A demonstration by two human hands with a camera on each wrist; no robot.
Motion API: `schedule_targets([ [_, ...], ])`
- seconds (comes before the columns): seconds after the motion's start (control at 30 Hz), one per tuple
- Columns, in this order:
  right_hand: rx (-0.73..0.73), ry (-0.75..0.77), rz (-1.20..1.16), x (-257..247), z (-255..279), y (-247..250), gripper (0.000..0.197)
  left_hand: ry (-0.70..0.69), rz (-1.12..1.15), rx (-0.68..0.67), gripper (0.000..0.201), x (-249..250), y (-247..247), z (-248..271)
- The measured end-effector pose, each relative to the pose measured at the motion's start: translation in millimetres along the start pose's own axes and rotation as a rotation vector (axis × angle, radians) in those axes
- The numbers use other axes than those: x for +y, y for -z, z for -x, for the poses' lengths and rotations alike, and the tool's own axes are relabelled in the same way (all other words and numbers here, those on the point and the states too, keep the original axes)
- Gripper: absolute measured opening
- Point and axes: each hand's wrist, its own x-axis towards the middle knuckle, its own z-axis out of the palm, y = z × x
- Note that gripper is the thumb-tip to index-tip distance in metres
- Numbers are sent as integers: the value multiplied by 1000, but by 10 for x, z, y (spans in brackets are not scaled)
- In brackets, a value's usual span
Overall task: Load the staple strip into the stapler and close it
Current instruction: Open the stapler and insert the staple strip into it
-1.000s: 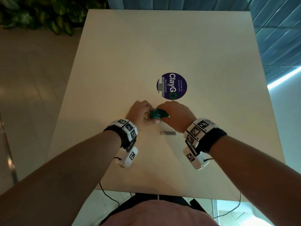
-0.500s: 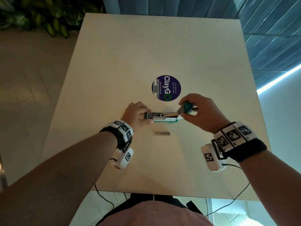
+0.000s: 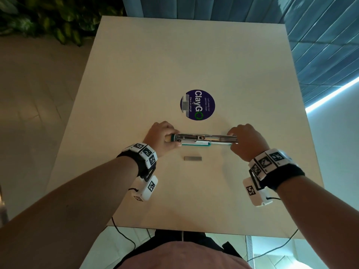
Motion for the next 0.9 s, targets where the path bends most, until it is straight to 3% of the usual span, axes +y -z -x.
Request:
schedule_targets([
  [0.17, 18, 191, -82, -133, 61, -180, 47, 1, 6, -9, 39, 10, 10, 8],
  [0.3, 66, 204, -125, -158, 48, -237, 31, 4, -8, -42, 42, 34, 29, 20],
  [0.4, 39, 204, -113, -143, 28, -232, 29, -97, -54, 50, 48, 105, 31, 99],
  [0.47, 35, 196, -121, -143, 21, -229, 30, -219, -49, 76, 41, 223, 24, 174],
  [0.57, 39, 202, -120, -150, 24, -226, 29, -312, -26, -69, 32, 387, -74, 293],
  [0.7, 31, 210, -119, -142, 30, -225, 29, -269, -82, -234, 38, 378, -260, 339],
  [0.9, 37, 213, -117, -142, 33, -218, 29, -257, -92, -222, 22, 411, -340, 338],
])
